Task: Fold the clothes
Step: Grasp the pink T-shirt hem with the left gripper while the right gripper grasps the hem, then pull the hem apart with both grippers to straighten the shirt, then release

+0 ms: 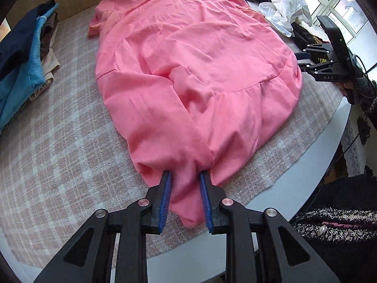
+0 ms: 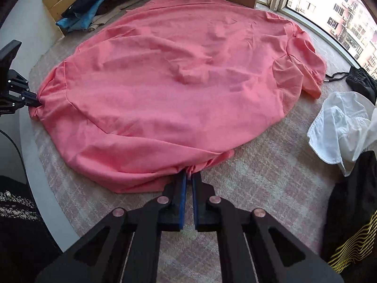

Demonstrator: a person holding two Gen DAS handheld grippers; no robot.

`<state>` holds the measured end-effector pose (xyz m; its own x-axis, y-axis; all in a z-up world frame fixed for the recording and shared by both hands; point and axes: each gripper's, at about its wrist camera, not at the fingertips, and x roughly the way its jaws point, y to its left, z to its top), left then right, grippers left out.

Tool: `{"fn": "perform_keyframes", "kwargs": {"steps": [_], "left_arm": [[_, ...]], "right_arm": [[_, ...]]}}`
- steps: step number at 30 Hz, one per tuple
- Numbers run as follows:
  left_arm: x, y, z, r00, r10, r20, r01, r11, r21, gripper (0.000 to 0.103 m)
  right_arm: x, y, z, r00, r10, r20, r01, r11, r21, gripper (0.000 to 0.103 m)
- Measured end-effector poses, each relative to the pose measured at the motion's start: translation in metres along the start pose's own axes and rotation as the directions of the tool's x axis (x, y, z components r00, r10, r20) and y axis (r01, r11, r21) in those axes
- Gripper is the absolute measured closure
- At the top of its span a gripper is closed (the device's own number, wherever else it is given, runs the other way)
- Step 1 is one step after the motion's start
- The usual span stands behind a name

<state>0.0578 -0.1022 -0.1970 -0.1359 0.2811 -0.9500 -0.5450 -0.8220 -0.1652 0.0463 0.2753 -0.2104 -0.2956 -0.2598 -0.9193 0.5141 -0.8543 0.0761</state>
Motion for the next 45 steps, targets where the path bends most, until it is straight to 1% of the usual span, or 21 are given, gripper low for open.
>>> {"fn": "perform_keyframes", "kwargs": {"steps": [1,4,10,11,13,15,16,19,21,22,23,24,26,27,29,34,35,36,37,41,45], "left_arm": [[0.001,-0.001,0.001,1.0,-0.014,-0.004,0.014,1.0,0.001,0.102],[-0.012,-0.001,0.002,1.0,-0.008,0.011,0.008,1.0,0.013,0.102],[-0.09,0.015,-0.011,0.993,0.009,0.115,-0.005,0.999,-0.036,0.103],[-0.103,0.018,-0.013,0.991,0.016,0.13,-0.01,0.999,-0.046,0.103],[-0.123,0.029,-0.013,0.988,0.029,0.15,-0.019,0.998,-0.064,0.103],[-0.126,0.04,-0.006,0.985,0.067,0.156,-0.056,0.996,-0.069,0.103],[-0.12,0.043,-0.001,0.986,0.081,0.147,-0.072,0.995,-0.066,0.103],[-0.085,0.046,0.002,0.992,0.087,0.09,-0.082,0.995,-0.059,0.102],[-0.065,0.049,-0.002,0.994,0.101,0.046,-0.098,0.993,-0.061,0.101],[-0.057,0.052,-0.007,0.994,0.104,0.028,-0.102,0.992,-0.07,0.101],[-0.051,0.055,-0.012,0.994,0.105,0.011,-0.104,0.991,-0.081,0.101],[-0.048,0.059,-0.017,0.995,0.096,-0.001,-0.096,0.99,-0.098,0.099],[-0.047,0.065,-0.028,0.997,0.081,-0.011,-0.082,0.988,-0.13,0.087],[-0.048,0.067,-0.033,0.997,0.075,-0.01,-0.076,0.987,-0.143,0.08],[-0.049,0.066,-0.04,0.998,0.07,-0.006,-0.07,0.988,-0.139,0.073],[-0.032,0.063,-0.043,0.998,0.052,-0.029,-0.055,0.989,-0.135,0.072],[-0.03,0.063,-0.042,0.998,0.046,-0.034,-0.05,0.989,-0.137,0.074],[-0.028,0.063,-0.04,0.998,0.04,-0.04,-0.045,0.989,-0.14,0.09],[-0.025,0.063,-0.039,0.998,0.034,-0.045,-0.04,0.989,-0.142,0.102],[-0.051,0.064,-0.035,1.0,0.009,0.007,-0.008,0.991,-0.136,0.102],[-0.11,0.073,-0.036,0.996,0.018,0.088,-0.005,0.988,-0.155,0.101]], "right_arm": [[-0.012,0.001,-0.002,1.0,0.023,0.013,-0.023,1.0,0.02,0.099],[-0.049,0.002,-0.01,0.994,0.09,0.055,-0.095,0.992,0.078,0.099],[-0.126,0.004,-0.028,0.966,0.197,0.168,-0.23,0.952,0.203,0.099],[-0.137,0.0,-0.034,0.957,0.208,0.201,-0.254,0.936,0.242,0.099],[-0.138,-0.018,-0.048,0.935,0.26,0.242,-0.336,0.866,0.369,0.099],[-0.12,-0.029,-0.055,0.953,0.217,0.21,-0.291,0.844,0.451,0.099],[-0.105,-0.029,-0.058,0.971,0.178,0.16,-0.233,0.855,0.464,0.099],[-0.07,-0.031,-0.067,0.995,0.087,0.038,-0.095,0.88,0.465,0.099],[-0.056,-0.026,-0.073,0.999,0.023,-0.042,-0.004,0.912,0.41,0.097],[-0.05,-0.022,-0.076,0.998,0.015,-0.067,0.012,0.923,0.385,0.09],[-0.047,-0.018,-0.078,0.997,0.037,-0.064,-0.011,0.928,0.373,0.078],[-0.044,-0.013,-0.081,0.996,0.06,-0.061,-0.034,0.932,0.361,0.073],[-0.038,-0.002,-0.084,0.994,0.091,-0.058,-0.067,0.941,0.332,0.062],[-0.034,0.004,-0.084,0.993,0.093,-0.066,-0.068,0.946,0.316,0.062],[-0.024,0.013,-0.085,0.991,0.093,-0.096,-0.06,0.952,0.3,0.062],[-0.004,0.034,-0.089,0.981,0.094,-0.171,-0.051,0.969,0.241,0.063],[-0.002,0.036,-0.09,0.979,0.102,-0.175,-0.058,0.97,0.236,0.079],[-0.001,0.037,-0.09,0.978,0.118,-0.174,-0.074,0.968,0.242,0.093],[-0.003,0.035,-0.089,0.977,0.137,-0.164,-0.092,0.962,0.256,0.1],[-0.06,0.012,-0.084,0.98,0.198,0.032,-0.196,0.91,0.366,0.101],[-0.125,-0.017,-0.079,0.955,0.182,0.232,-0.271,0.851,0.449,0.101]]}}
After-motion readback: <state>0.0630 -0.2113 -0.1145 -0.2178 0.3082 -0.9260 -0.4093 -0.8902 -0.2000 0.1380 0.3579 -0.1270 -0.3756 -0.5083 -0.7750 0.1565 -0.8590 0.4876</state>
